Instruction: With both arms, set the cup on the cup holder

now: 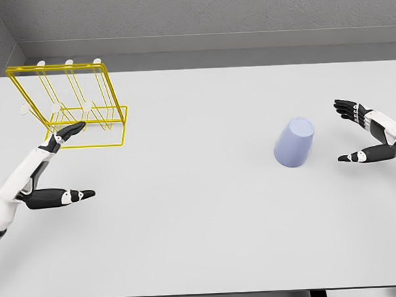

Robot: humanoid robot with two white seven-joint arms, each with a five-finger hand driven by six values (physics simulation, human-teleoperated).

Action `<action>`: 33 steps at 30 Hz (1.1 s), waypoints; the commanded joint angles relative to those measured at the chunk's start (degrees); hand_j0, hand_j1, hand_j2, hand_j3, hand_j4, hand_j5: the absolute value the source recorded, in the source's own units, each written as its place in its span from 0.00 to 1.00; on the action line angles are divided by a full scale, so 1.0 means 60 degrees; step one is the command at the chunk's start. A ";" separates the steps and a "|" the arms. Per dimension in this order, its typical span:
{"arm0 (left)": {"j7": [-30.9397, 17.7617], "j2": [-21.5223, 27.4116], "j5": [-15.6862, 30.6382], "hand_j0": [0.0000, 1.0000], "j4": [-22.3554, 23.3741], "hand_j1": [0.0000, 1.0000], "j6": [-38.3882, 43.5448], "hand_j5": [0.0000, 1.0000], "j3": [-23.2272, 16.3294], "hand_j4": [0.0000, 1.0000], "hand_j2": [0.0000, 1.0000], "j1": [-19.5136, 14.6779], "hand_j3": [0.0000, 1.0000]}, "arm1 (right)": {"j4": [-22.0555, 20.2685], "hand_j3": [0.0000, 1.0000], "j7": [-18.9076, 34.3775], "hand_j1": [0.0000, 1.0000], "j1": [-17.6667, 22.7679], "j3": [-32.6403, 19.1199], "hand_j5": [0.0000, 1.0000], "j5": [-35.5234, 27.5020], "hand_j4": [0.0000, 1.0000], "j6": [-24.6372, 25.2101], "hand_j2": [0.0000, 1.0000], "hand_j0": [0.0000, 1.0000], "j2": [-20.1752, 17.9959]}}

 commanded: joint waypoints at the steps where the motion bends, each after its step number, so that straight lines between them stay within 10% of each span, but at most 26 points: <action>1: -0.0004 -0.0002 0.0037 1.00 0.0008 1.00 0.0000 1.00 0.0009 1.00 1.00 0.0000 1.00 | -0.0009 1.00 -0.0001 1.00 0.0015 -0.0002 1.00 -0.0065 1.00 0.0010 1.00 1.00 -0.0028; 15: 0.0113 -0.0208 0.0154 1.00 0.0008 1.00 0.0000 1.00 -0.0518 1.00 1.00 0.0176 1.00 | 0.0035 1.00 -0.0001 1.00 -0.0132 -0.0104 1.00 -0.1047 1.00 0.1269 1.00 1.00 0.0558; 33: 0.0743 -0.0208 0.0051 1.00 0.0067 1.00 0.0000 1.00 -0.1471 1.00 1.00 0.0117 1.00 | -0.0038 1.00 -0.0001 1.00 0.0278 -0.0529 1.00 -0.1032 1.00 0.0625 1.00 1.00 0.1290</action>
